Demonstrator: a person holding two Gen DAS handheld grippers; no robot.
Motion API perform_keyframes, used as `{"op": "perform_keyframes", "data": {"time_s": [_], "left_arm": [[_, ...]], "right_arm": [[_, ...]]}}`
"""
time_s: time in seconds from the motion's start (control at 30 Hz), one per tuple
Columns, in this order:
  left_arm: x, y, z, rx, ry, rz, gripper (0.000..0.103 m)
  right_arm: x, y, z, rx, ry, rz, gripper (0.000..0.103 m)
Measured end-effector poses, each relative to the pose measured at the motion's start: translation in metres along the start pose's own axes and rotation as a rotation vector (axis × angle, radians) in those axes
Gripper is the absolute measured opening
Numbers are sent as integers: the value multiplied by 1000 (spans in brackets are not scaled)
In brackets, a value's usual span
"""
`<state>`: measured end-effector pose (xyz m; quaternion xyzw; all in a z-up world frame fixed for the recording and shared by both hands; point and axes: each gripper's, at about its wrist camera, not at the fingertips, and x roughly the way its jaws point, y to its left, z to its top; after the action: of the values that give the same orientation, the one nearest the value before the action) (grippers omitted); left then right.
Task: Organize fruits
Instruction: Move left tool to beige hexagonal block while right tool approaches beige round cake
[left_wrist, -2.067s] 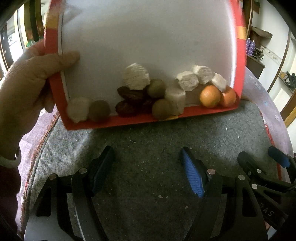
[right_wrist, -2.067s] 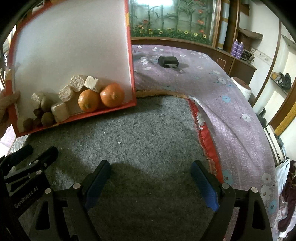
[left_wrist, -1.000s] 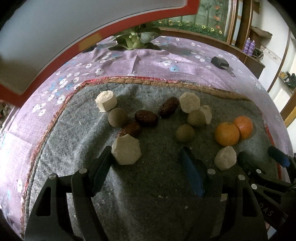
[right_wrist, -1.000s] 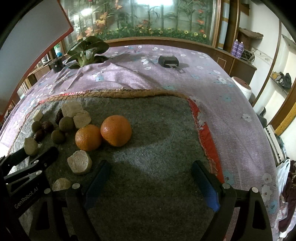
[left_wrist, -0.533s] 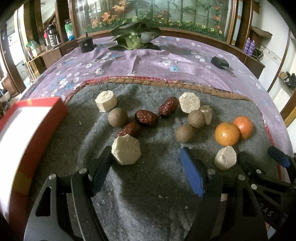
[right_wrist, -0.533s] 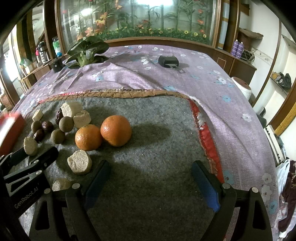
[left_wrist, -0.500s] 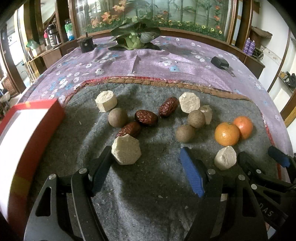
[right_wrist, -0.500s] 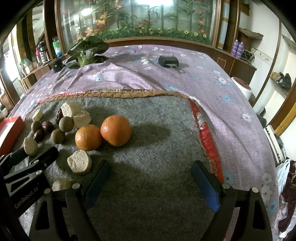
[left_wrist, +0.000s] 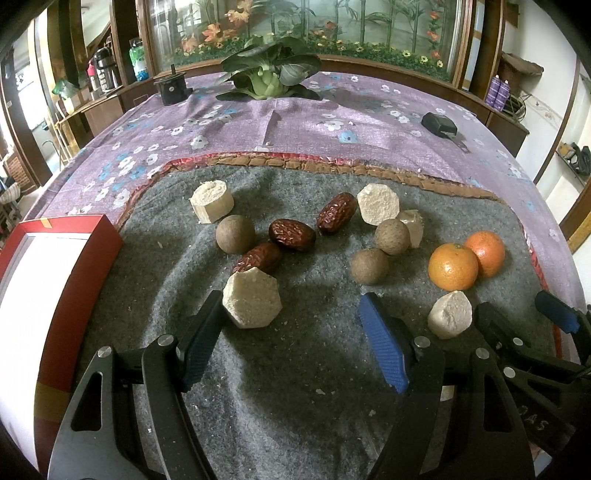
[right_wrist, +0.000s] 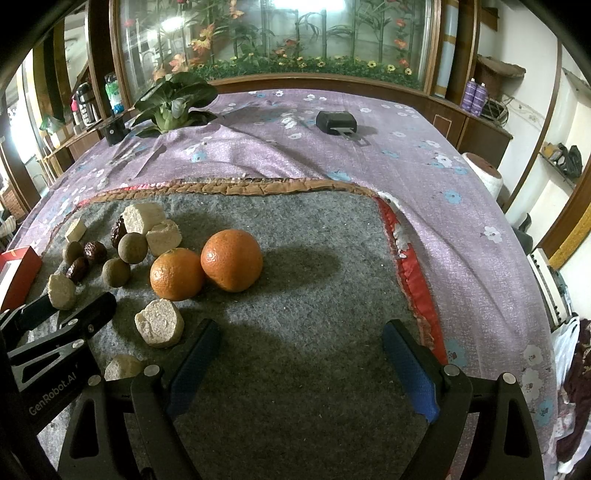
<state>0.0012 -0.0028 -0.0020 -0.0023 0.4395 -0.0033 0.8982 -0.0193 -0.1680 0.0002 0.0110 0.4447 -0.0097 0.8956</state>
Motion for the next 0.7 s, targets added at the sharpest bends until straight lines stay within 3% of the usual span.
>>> {"op": "perform_keyframes", "data": {"time_s": [0.37, 0.53, 0.7], "left_arm": [[0, 0, 0, 8, 3, -3, 75], [-6, 10, 2, 50, 36, -70, 75], [-24, 34, -6, 77, 51, -91, 75]], "right_arm": [[-22, -18, -3, -3, -28, 98, 89], [-31, -18, -7, -30, -26, 95, 89], [-43, -9, -9, -96, -53, 99, 89]]}}
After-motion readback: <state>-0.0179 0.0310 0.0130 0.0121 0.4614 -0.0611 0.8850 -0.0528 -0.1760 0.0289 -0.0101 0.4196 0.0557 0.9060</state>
